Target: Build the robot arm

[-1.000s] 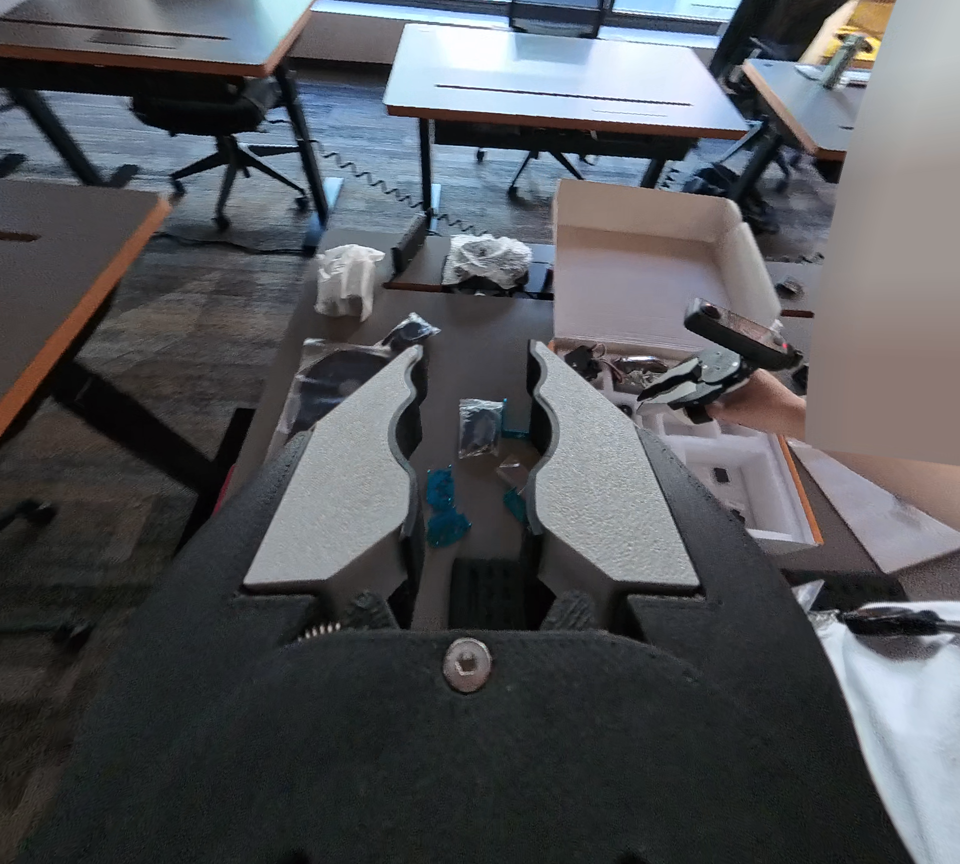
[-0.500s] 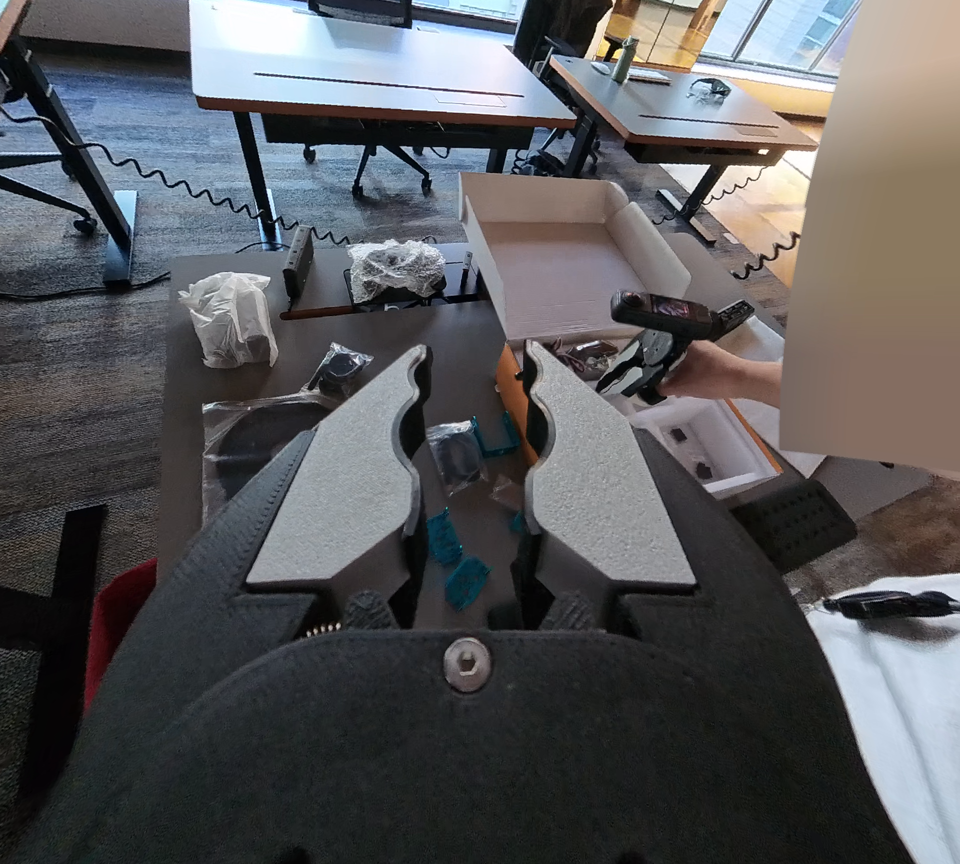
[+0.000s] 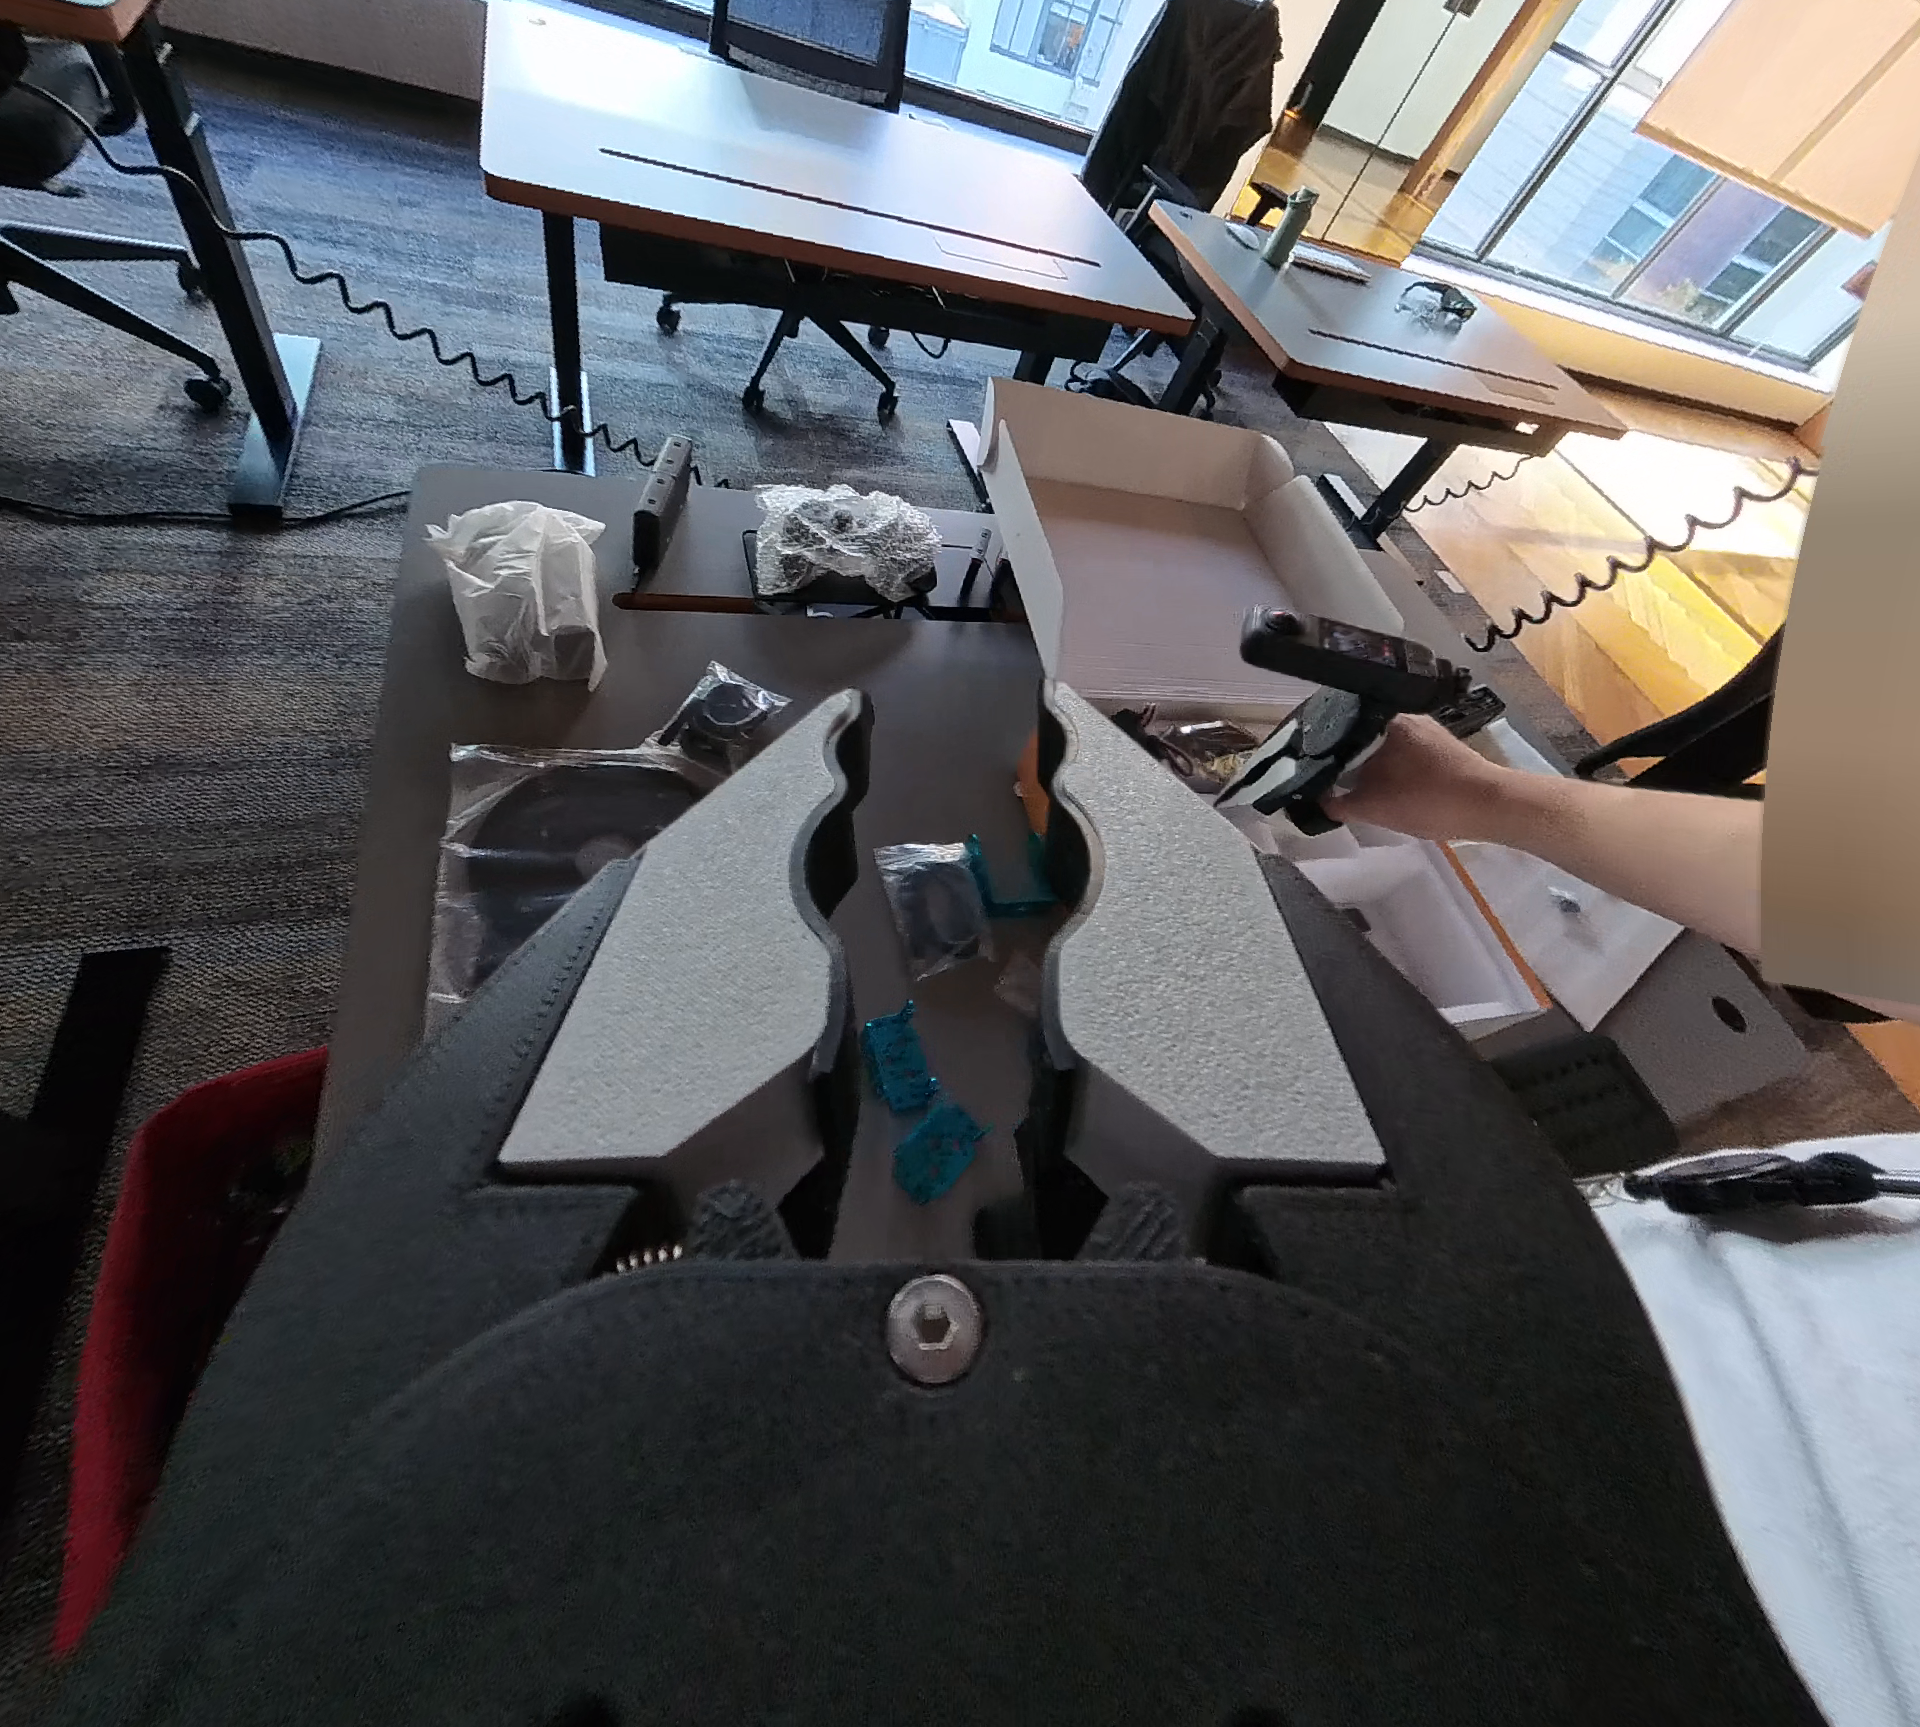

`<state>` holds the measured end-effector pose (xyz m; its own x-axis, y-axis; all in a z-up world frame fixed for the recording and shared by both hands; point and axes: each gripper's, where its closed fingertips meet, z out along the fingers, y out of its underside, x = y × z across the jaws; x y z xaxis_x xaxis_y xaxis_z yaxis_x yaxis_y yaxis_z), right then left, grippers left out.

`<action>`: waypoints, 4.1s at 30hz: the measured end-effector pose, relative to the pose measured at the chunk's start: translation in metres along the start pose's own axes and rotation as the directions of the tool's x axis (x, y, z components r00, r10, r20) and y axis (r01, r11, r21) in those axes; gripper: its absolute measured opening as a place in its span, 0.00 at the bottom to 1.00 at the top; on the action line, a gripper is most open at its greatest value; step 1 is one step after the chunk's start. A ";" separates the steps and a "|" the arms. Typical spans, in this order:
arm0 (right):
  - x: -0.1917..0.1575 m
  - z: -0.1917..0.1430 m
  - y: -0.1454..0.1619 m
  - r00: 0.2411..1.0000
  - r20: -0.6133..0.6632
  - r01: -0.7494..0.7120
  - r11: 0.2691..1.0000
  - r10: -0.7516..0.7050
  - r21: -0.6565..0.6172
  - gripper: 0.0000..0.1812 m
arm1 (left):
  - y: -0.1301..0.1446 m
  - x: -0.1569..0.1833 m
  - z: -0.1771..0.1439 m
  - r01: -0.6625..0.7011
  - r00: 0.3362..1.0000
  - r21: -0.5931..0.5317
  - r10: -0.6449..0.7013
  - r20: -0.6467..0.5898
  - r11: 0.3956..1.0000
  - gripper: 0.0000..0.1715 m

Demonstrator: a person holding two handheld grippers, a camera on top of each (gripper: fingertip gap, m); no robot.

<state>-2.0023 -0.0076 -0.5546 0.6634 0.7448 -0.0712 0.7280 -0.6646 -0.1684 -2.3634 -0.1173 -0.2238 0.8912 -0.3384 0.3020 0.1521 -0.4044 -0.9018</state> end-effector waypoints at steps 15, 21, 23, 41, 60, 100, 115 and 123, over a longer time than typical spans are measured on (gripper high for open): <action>0.007 0.016 0.013 0.994 -0.111 -0.017 0.995 0.007 -0.093 0.17 | 0.017 0.064 0.038 0.006 0.993 -0.048 -0.012 -0.121 0.999 0.19; 0.010 0.019 0.007 0.980 -0.004 -0.199 0.976 0.200 -0.088 0.12 | 0.020 0.059 0.033 0.037 0.992 -0.048 -0.042 -0.120 0.998 0.19; 0.010 0.017 0.007 0.973 0.031 -0.225 0.971 0.228 -0.076 0.11 | 0.021 0.056 0.032 0.052 0.990 -0.044 -0.057 -0.125 0.998 0.19; -0.008 -0.035 0.019 0.957 0.176 -0.266 0.936 0.229 0.229 0.03 | 0.090 0.125 0.105 0.212 0.814 -0.280 -0.327 -0.479 0.936 0.21; -0.053 -0.137 0.046 0.804 -0.408 0.579 0.728 -0.433 0.367 0.01 | 0.114 0.169 0.123 0.100 0.781 -0.392 -0.317 -0.539 0.914 0.21; -0.017 -0.037 -0.033 0.921 0.155 -0.387 0.787 0.358 0.481 0.14 | 0.097 0.154 0.127 0.155 0.803 -0.420 -0.362 -0.474 0.894 0.21; -0.011 0.018 -0.044 0.933 -0.219 -0.223 0.936 0.286 0.273 0.10 | 0.090 0.110 0.093 0.161 0.767 -0.417 -0.379 -0.517 0.894 0.21; -0.011 0.020 -0.041 0.929 -0.320 -0.175 0.982 0.187 0.065 0.11 | 0.078 0.070 0.077 0.177 0.771 -0.378 -0.366 -0.521 0.909 0.21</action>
<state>-2.0428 0.0120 -0.5663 0.8076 0.5484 0.2168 0.5876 -0.7795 -0.2171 -2.2566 -0.1069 -0.2972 0.4091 -0.5553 0.7241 0.1345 -0.7482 -0.6497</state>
